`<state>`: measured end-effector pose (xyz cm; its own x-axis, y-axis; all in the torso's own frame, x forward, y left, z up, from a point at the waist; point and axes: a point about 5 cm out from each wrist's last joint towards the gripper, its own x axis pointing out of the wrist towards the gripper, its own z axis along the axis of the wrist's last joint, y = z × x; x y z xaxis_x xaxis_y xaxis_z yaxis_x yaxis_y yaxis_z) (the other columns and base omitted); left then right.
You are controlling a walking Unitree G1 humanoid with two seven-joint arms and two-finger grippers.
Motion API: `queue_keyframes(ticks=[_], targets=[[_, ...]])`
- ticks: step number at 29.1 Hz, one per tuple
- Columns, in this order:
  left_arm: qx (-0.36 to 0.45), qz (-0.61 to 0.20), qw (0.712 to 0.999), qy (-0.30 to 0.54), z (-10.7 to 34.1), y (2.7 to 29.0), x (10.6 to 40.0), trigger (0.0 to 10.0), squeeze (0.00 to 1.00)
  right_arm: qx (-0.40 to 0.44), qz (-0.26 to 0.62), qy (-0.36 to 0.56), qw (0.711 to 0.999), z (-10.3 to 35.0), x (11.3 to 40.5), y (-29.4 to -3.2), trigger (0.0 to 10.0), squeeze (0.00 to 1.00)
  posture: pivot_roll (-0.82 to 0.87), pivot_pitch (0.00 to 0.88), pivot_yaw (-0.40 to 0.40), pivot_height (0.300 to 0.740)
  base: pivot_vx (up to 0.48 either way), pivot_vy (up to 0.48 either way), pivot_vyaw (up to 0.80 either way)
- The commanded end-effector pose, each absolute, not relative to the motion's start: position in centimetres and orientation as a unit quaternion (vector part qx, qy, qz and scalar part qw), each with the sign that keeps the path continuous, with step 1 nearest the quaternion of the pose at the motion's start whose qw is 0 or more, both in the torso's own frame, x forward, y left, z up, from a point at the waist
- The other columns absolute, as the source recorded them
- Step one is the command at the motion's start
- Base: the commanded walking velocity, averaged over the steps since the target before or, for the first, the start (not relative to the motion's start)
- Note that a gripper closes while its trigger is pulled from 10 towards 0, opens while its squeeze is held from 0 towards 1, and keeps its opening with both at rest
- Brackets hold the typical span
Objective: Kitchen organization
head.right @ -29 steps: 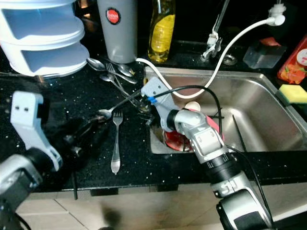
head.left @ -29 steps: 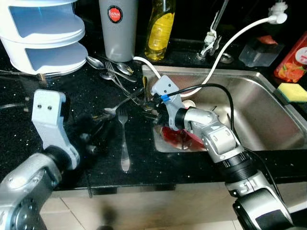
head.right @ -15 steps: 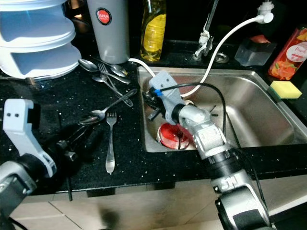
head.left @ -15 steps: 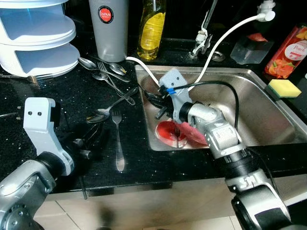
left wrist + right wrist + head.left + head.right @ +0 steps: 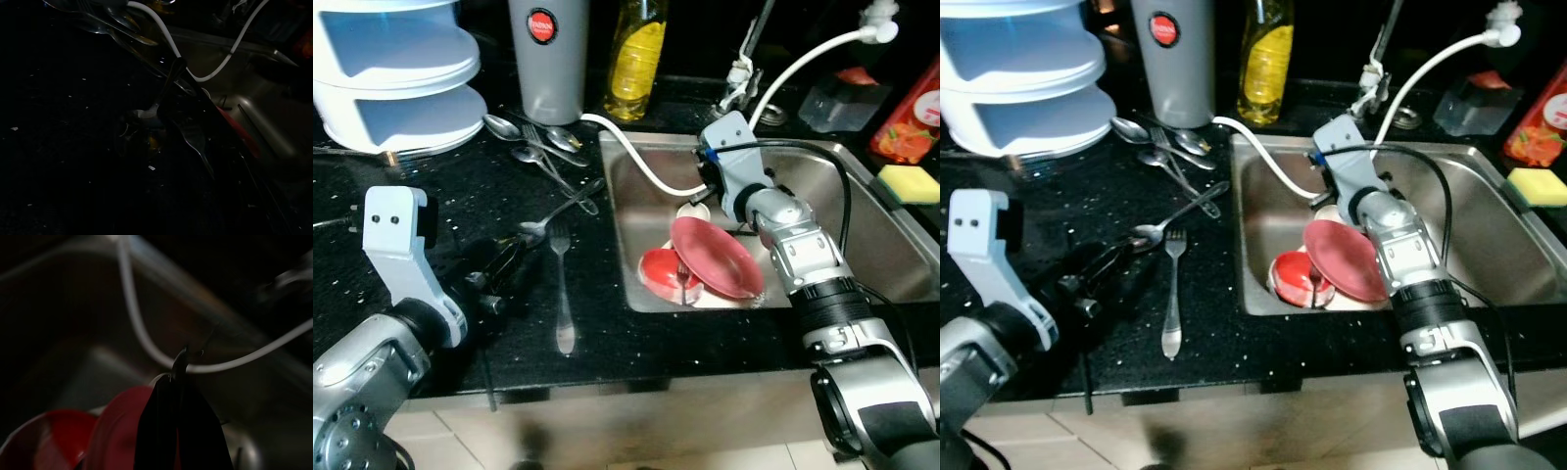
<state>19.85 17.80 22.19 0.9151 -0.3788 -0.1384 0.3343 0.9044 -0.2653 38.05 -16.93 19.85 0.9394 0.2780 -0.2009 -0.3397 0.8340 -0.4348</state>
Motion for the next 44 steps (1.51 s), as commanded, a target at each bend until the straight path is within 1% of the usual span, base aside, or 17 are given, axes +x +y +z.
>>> queue_keyframes(ticks=[1, 2, 3, 6, 7, 12, 15, 16, 18, 20, 21, 26, 27, 28, 33, 39, 44], targets=[[-0.116, -0.189, 0.970, 0.098, 22.2, 17.6, 19.9, 10.0, 0.00, -0.233, 0.193, 0.099, 0.948, 18.5, 37.7, -16.6, 10.0, 0.00, 0.21, 0.009, -0.080, 0.740, 0.000, 0.000, 0.00], [-0.116, -0.189, 0.970, 0.098, 22.2, 17.6, 19.9, 10.0, 0.00, -0.227, 0.203, 0.107, 0.946, 18.2, 37.5, -16.4, 10.0, 0.00, 0.21, 0.009, -0.080, 0.740, 0.000, 0.000, 0.00], [-0.116, -0.189, 0.970, 0.099, 22.2, 17.6, 19.9, 10.0, 0.00, -0.223, 0.210, 0.110, 0.946, 17.9, 37.5, -16.2, 10.0, 1.00, 0.21, 0.008, -0.083, 0.740, 0.000, 0.000, 0.00], [-0.116, -0.188, 0.970, 0.100, 22.2, 17.5, 19.9, 10.0, 0.00, -0.192, 0.211, 0.103, 0.953, 18.3, 37.6, -16.0, 10.0, 1.00, 0.22, 0.009, -0.083, 0.740, 0.000, 0.000, 0.00], [-0.116, -0.189, 0.970, 0.100, 22.2, 17.5, 19.9, 10.0, 0.00, -0.173, 0.207, 0.093, 0.958, 18.9, 37.8, -16.0, 10.0, 0.00, 0.22, 0.009, -0.083, 0.740, 0.000, 0.000, 0.00], [-0.116, -0.189, 0.970, 0.102, 22.1, 17.5, 19.9, 10.0, 0.00, -0.133, 0.205, 0.058, 0.968, 20.7, 38.3, -16.0, 10.0, 0.00, 0.22, 0.010, -0.081, 0.740, 0.000, 0.000, 0.00], [-0.116, -0.190, 0.970, 0.102, 22.1, 17.4, 19.9, 10.0, 0.00, -0.088, 0.269, 0.006, 0.959, 23.1, 37.6, -14.5, 10.0, 0.00, 0.22, 0.009, -0.078, 0.740, 0.000, 0.000, 0.00], [-0.116, -0.192, 0.969, 0.101, 22.2, 17.4, 19.9, 10.0, 0.00, -0.069, 0.312, -0.009, 0.948, 23.9, 36.9, -13.5, 10.0, 0.00, 0.21, 0.009, -0.077, 0.740, 0.000, 0.000, 0.00], [-0.115, -0.195, 0.969, 0.098, 22.2, 17.3, 19.9, 10.0, 0.00, -0.065, 0.437, -0.016, 0.897, 24.2, 34.4, -10.9, 10.0, 0.00, 0.21, 0.008, -0.076, 0.740, 0.000, 0.000, 0.00], [-0.114, -0.196, 0.969, 0.097, 22.3, 17.3, 19.9, 10.0, 0.00, -0.070, 0.471, -0.015, 0.879, 24.2, 33.6, -10.2, 10.0, 0.00, 0.21, 0.007, -0.075, 0.740, 0.000, 0.000, 0.00], [-0.108, -0.185, 0.972, 0.094, 22.4, 17.8, 19.9, 10.0, 0.00, -0.088, 0.521, -0.007, 0.849, 23.5, 32.1, -8.7, 10.0, 0.00, 0.21, 0.007, -0.074, 0.740, 0.000, 0.000, 0.00], [-0.092, -0.106, 0.987, 0.075, 22.9, 20.2, 20.6, 10.0, 0.00, -0.075, 0.563, 0.007, 0.823, 22.6, 30.8, -6.5, 10.0, 0.00, 0.22, 0.010, -0.079, 0.740, 0.000, 0.000, 0.00], [-0.092, -0.106, 0.987, 0.075, 22.9, 20.2, 20.6, 10.0, 0.00, -0.075, 0.563, 0.007, 0.823, 22.6, 30.8, -6.5, 10.0, 0.00, 0.22, 0.010, -0.079, 0.740, 0.000, 0.000, 0.00], [-0.095, -0.036, 0.993, 0.055, 23.7, 22.4, 21.1, 10.0, 0.00, -0.065, 0.562, 0.019, 0.825, 22.3, 30.8, -5.3, 10.0, 0.00, 0.22, 0.016, -0.081, 0.740, 0.000, 0.000, 0.00], [-0.101, 0.028, 0.994, 0.024, 25.1, 25.3, 21.0, 10.0, 0.00, -0.039, 0.547, 0.048, 0.835, 21.7, 30.8, -3.0, 10.0, 0.00, 0.23, 0.020, -0.086, 0.740, 0.000, 0.000, 0.00], [-0.067, -0.039, 0.996, 0.034, 25.4, 24.5, 19.9, 10.0, 0.00, -0.032, 0.548, 0.064, 0.833, 21.5, 30.1, -1.4, 10.0, 0.00, 0.24, 0.022, -0.089, 0.740, 0.000, 0.000, 0.00], [-0.050, -0.097, 0.993, 0.055, 24.4, 22.5, 19.4, 10.0, 0.00, -0.081, 0.519, 0.084, 0.847, 20.4, 30.1, -1.4, 10.0, 0.00, 0.24, 0.028, -0.096, 0.740, 0.000, 0.000, 0.00]])
